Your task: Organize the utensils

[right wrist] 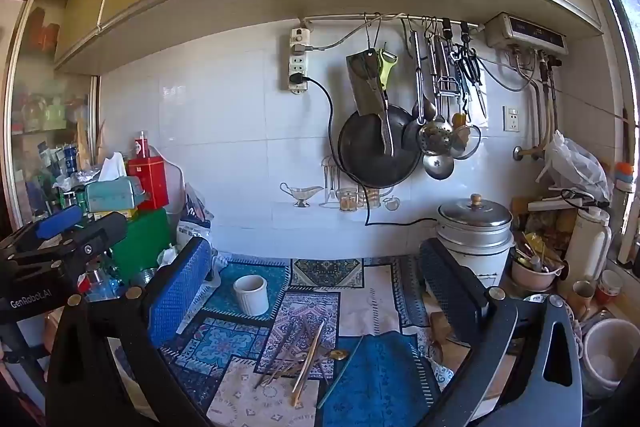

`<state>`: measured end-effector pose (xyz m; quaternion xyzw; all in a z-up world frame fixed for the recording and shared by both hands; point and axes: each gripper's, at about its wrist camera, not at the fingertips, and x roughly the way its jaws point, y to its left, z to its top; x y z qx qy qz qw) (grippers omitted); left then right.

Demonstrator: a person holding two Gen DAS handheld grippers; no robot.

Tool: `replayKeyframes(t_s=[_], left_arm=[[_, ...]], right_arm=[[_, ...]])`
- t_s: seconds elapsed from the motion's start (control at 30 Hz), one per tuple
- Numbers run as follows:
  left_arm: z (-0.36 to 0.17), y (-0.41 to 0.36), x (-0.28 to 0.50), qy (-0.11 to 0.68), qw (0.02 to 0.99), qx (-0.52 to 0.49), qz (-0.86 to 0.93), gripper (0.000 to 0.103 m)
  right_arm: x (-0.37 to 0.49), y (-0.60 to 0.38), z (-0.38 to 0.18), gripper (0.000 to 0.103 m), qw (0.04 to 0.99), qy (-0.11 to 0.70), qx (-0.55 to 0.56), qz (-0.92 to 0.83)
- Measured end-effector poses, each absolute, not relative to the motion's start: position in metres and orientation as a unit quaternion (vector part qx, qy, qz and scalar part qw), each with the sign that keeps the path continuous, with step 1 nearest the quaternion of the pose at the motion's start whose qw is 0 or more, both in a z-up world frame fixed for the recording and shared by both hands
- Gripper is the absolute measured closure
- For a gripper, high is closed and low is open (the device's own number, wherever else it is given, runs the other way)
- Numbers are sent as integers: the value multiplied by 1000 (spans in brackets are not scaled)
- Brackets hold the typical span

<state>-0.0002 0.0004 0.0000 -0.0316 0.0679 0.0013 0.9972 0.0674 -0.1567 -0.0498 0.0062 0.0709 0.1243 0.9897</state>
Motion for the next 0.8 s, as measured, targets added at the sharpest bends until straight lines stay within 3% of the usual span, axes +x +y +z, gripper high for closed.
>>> replayKeyframes(t_s=[0.8], left_arm=[[-13,16,17,94,994,-51,11,0]], right_arm=[[73,-156,-49,0,989,78,1,125]])
